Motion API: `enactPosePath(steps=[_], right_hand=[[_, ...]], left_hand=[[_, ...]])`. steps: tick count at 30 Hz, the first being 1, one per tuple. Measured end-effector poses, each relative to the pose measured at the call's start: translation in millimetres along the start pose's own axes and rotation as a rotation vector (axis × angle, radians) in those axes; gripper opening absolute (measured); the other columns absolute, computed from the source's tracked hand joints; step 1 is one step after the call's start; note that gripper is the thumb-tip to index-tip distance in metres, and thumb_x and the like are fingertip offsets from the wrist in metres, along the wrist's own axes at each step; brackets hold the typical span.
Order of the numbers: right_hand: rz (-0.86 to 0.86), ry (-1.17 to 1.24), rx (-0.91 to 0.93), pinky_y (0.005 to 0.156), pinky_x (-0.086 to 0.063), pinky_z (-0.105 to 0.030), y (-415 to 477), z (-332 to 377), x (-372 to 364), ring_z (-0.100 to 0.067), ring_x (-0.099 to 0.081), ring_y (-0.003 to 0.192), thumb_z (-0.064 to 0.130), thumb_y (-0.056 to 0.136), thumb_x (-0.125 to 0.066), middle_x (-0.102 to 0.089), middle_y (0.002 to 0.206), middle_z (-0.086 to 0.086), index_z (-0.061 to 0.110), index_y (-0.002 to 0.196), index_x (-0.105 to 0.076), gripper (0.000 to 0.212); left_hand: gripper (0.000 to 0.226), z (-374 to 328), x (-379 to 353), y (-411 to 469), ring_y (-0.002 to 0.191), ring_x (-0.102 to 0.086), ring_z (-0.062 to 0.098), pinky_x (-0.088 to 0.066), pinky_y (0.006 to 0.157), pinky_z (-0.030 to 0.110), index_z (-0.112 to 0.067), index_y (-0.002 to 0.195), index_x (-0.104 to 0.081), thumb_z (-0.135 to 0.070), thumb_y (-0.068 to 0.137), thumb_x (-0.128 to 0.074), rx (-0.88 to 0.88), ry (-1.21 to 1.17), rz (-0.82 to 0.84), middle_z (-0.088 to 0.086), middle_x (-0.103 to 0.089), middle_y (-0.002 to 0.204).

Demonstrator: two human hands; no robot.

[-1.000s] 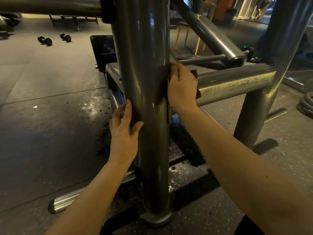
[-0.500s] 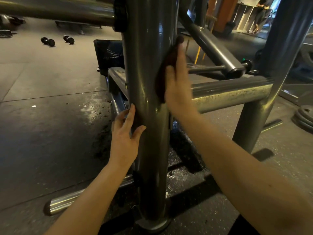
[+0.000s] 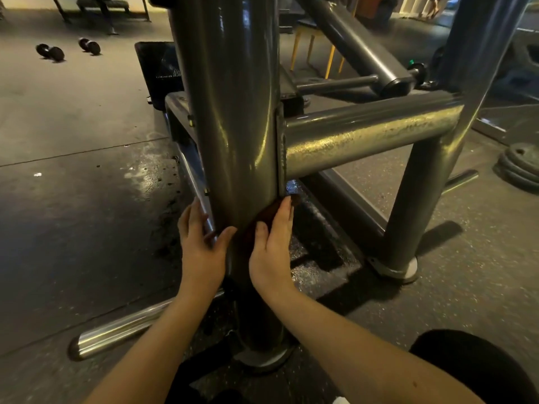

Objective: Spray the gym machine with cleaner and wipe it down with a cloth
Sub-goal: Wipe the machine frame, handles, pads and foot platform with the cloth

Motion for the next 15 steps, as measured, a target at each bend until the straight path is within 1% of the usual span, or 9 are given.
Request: enactPosePath(steps=[1,3,5,7,8,9,10,12,15], right_hand=[[-0.013,0.032,-0.035,0.131,-0.009,-0.046,4.5,9.9,1.0,-0.006,0.006,0.158,0.028,0.111,-0.039,0.006,0.172,0.015,0.036,0.162,0.01,0.072],[-0.032,0.041,-0.08,0.131,-0.004,-0.04,10.7,23.5,-1.2,-0.006,0.006,0.157,0.029,0.111,-0.04,0.002,0.173,0.012,0.03,0.164,0.006,0.07],[-0.063,-0.019,-0.024,0.129,-0.001,-0.035,9.3,23.6,-4.5,-0.006,0.008,0.157,0.029,0.111,-0.039,0.003,0.173,0.009,0.028,0.164,0.006,0.07],[-0.086,-0.061,0.061,0.128,-0.003,-0.033,2.2,2.8,-6.6,-0.01,0.005,0.159,0.031,0.11,-0.038,0.0,0.173,0.007,0.029,0.165,0.002,0.068],[-0.089,-0.063,0.058,0.128,-0.007,-0.034,-2.6,-17.7,-6.9,-0.012,0.001,0.159,0.033,0.109,-0.037,-0.002,0.173,0.006,0.03,0.165,0.0,0.067],[-0.084,-0.058,0.023,0.128,-0.011,-0.037,-9.1,-41.1,-7.1,-0.013,-0.003,0.159,0.034,0.109,-0.037,-0.004,0.172,0.006,0.033,0.165,-0.001,0.066],[-0.07,-0.05,-0.031,0.128,-0.013,-0.041,-16.8,-63.8,-7.6,-0.013,-0.006,0.158,0.037,0.108,-0.035,-0.005,0.172,0.007,0.038,0.164,-0.001,0.065],[-0.024,-0.026,-0.15,0.129,-0.015,-0.045,-32.1,-100.3,-8.9,-0.01,-0.008,0.157,0.043,0.106,-0.032,-0.007,0.171,0.01,0.046,0.16,-0.001,0.063],[0.01,0.076,-0.329,0.129,-0.017,-0.047,-37.8,-123.6,-8.7,-0.012,-0.012,0.157,0.05,0.1,-0.029,-0.013,0.171,0.006,0.047,0.156,-0.005,0.061]], left_hand=[[0.075,2.9,-1.0,-2.8,0.14,-0.045,0.013,-0.048,0.112,0.04,-0.045,0.152,-0.032,-0.02,0.093,-0.072,0.032,-0.015,0.0,-0.009,-0.03,0.156],[0.063,7.4,-3.1,-5.9,0.135,-0.051,0.01,-0.049,0.112,0.041,-0.043,0.147,-0.04,-0.021,0.096,-0.07,0.062,-0.032,0.01,-0.007,-0.043,0.151],[0.054,8.5,-4.7,-7.5,0.132,-0.053,0.008,-0.047,0.113,0.038,-0.044,0.141,-0.045,-0.021,0.098,-0.068,0.051,-0.016,0.025,-0.009,-0.05,0.145],[0.054,9.4,-5.4,-6.9,0.132,-0.052,0.007,-0.046,0.108,0.023,-0.042,0.142,-0.045,-0.021,0.098,-0.068,0.042,0.027,0.025,-0.009,-0.049,0.144],[0.055,10.9,-6.1,-6.9,0.131,-0.052,0.007,-0.045,0.103,0.013,-0.04,0.144,-0.045,-0.02,0.098,-0.068,0.045,0.054,0.024,-0.008,-0.048,0.144],[0.057,13.2,-6.5,-7.8,0.131,-0.051,0.008,-0.043,0.097,0.005,-0.038,0.146,-0.044,-0.02,0.098,-0.068,0.05,0.076,0.025,-0.007,-0.047,0.144],[0.059,17.0,-6.7,-9.3,0.131,-0.051,0.008,-0.041,0.093,-0.001,-0.035,0.149,-0.044,-0.019,0.098,-0.069,0.06,0.088,0.028,-0.006,-0.047,0.145],[0.059,25.0,-7.5,-13.5,0.129,-0.051,0.006,-0.039,0.089,-0.005,-0.034,0.15,-0.043,-0.02,0.098,-0.068,0.104,0.082,0.043,-0.009,-0.046,0.143],[0.061,33.8,-9.2,-19.9,0.125,-0.052,0.002,-0.037,0.085,-0.007,-0.033,0.154,-0.04,-0.024,0.1,-0.066,0.16,0.077,0.049,-0.012,-0.045,0.143]])
Point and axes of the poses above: each hand's wrist, its own y-axis towards the middle knuckle, its own x-axis out of the back of the hand, z = x × y, the point moved 6 cm from there along y, towards the middle knuckle
